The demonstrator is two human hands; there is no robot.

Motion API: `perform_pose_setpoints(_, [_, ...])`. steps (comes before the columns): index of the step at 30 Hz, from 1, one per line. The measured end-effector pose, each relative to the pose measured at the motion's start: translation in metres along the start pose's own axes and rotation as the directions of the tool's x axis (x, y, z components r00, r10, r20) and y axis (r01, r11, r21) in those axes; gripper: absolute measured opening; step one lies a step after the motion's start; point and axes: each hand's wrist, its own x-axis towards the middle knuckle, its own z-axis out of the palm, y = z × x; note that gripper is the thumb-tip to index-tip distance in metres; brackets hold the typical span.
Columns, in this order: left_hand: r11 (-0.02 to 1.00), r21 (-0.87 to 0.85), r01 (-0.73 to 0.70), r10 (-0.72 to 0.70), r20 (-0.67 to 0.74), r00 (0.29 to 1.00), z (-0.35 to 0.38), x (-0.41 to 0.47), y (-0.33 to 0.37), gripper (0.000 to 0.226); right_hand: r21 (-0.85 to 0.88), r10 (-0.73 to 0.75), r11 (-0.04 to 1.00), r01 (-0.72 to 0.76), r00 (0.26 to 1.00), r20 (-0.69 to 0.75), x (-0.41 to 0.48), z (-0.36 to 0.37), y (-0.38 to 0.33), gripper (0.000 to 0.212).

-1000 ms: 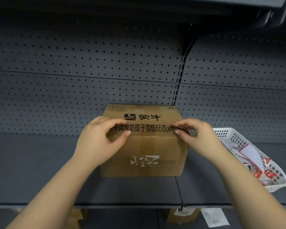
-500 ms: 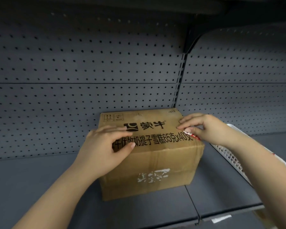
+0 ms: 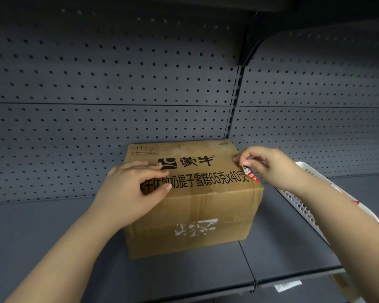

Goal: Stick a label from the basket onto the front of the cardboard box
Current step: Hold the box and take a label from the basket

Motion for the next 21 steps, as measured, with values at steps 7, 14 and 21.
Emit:
perform_pose_setpoints(7, [0.998,-0.051,0.033,-0.033,0.002,0.999,0.000,0.001,0.001,0.049,0.532,0.123,0.846,-0.019,0.979,-0.161,-0.005,0.008,0.018,0.016])
perform_pose_setpoints(14, [0.996,-0.078,0.052,-0.053,-0.005,0.999,0.001,0.000,0.003,0.048,0.930,0.305,0.364,0.047,0.938,-0.166,-0.016,0.033,0.042,0.016])
perform_pose_setpoints(21, [0.994,-0.082,0.065,-0.065,-0.005,0.998,0.000,-0.002,0.004,0.046,0.952,0.477,-0.227,0.205,0.876,-0.075,-0.015,0.065,0.058,0.060])
